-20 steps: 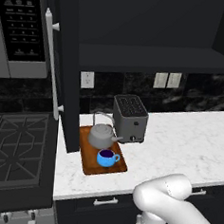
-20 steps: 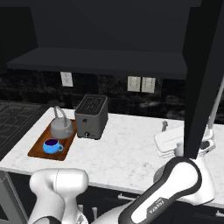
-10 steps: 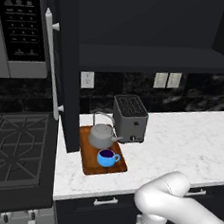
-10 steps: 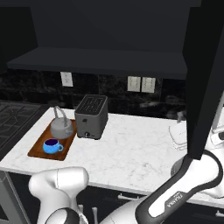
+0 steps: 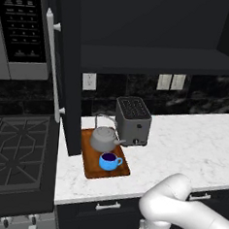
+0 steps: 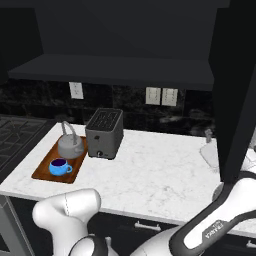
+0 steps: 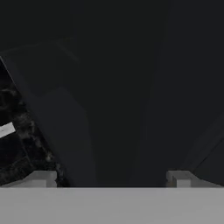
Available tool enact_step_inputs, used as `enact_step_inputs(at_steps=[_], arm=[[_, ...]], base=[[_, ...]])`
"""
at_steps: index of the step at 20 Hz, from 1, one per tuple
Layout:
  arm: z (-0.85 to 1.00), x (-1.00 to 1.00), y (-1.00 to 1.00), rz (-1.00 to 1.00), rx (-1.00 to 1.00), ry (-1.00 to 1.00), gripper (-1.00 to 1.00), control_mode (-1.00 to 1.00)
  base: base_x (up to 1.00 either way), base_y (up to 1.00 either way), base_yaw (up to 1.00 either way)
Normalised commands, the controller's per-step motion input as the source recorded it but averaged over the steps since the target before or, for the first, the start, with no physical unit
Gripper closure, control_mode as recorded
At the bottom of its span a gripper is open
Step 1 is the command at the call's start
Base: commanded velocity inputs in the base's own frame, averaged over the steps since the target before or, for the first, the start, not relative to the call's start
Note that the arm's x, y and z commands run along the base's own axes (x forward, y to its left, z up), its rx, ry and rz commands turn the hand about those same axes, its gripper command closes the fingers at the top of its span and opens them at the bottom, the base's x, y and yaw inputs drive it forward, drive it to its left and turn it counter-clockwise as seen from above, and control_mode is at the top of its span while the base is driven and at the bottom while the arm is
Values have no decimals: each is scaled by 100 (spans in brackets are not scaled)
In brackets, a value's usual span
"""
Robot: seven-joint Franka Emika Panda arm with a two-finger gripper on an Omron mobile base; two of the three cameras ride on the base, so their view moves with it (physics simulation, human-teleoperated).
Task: Pick the kettle from the counter and place it on the tray. Then pick the mug from the cabinet and place it on the tray. Then close the cabinet doors.
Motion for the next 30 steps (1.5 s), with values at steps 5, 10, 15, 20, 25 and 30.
enact_step_inputs(at_steps=[5,10,15,20,25,30], arm=[[44,-17,52,0,-30,-1,-100,-100],[42,-9,63,-1,-21,1,-100,-100],[29,-1,65,-5,-16,7,-100,-100],[18,0,67,-7,-15,13,-100,-100],[10,15,71,-10,-18,18,-100,-100],[7,30,68,-12,-16,16,-100,-100]], base=[[0,0,0],[0,0,0],[0,0,0],[0,0,0],[0,0,0],[0,0,0]])
